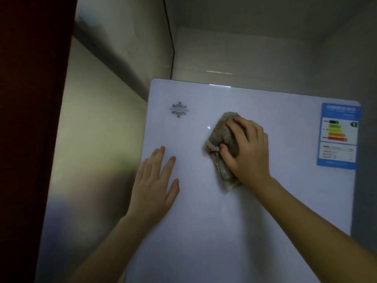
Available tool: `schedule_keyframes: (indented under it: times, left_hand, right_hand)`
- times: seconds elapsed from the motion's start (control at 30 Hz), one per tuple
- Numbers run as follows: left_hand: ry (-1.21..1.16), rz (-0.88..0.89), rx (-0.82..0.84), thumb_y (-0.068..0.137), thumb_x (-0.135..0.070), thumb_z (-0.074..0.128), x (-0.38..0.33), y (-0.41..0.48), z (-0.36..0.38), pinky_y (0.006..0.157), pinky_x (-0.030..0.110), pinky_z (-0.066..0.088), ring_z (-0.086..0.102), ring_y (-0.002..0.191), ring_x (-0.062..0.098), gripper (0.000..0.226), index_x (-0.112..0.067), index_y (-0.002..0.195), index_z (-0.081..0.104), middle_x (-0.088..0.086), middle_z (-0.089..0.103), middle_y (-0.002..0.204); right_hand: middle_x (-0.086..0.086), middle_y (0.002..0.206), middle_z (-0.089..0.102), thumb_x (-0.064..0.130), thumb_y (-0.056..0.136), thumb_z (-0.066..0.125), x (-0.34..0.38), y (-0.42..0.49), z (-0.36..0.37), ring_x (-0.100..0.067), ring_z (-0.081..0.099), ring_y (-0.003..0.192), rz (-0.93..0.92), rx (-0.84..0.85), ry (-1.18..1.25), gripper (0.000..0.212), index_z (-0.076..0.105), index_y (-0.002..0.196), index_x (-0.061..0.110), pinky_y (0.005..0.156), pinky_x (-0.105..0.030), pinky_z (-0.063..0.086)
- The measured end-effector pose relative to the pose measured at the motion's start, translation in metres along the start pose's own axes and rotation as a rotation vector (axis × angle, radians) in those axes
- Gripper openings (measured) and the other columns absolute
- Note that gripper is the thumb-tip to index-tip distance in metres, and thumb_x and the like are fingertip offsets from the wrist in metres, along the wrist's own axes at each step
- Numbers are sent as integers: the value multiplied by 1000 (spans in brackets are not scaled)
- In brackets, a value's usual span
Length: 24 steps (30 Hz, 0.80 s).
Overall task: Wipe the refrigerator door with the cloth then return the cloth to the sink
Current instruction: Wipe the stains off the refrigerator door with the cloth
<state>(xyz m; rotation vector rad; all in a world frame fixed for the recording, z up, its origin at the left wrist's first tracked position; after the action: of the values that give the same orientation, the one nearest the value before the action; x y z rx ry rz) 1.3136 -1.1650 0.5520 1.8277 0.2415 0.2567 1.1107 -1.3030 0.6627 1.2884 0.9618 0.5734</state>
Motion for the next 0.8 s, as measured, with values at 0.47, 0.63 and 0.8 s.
schedule_keyframes:
  times: [0.47,0.63,0.8]
  left_hand:
    - [-7,-5,-180,95,-38,52,16,-28,20,115,44,35,39,146,31,55,-14,144,54,15,42,157]
    - [11,2,-191,95,-38,51,17,-29,24,118,43,31,34,149,28,58,-14,148,50,14,38,160]
    - [9,11,-205,96,-36,52,18,-30,23,116,45,35,35,148,30,56,-13,147,51,15,40,158]
  right_hand:
    - [-8,139,56,40,85,67,74,125,63,-30,48,125,-77,-24,83,56,60,137,19,98,-39,40]
    - [-14,139,58,36,87,65,111,104,83,-36,52,122,-455,73,57,53,62,135,13,92,-42,42]
    - [-14,138,59,33,86,66,71,107,63,-39,54,120,-342,28,25,51,63,134,14,94,-46,45]
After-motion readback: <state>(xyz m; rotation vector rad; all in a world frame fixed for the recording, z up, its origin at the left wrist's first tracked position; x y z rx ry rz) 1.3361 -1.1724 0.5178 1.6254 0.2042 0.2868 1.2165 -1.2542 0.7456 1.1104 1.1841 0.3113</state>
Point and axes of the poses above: each hand's wrist, its own y-axis towards the middle knuckle, its own z-axis out of the palm, x = y × z, the point moved 2 cm from there along y, towards the middle knuckle
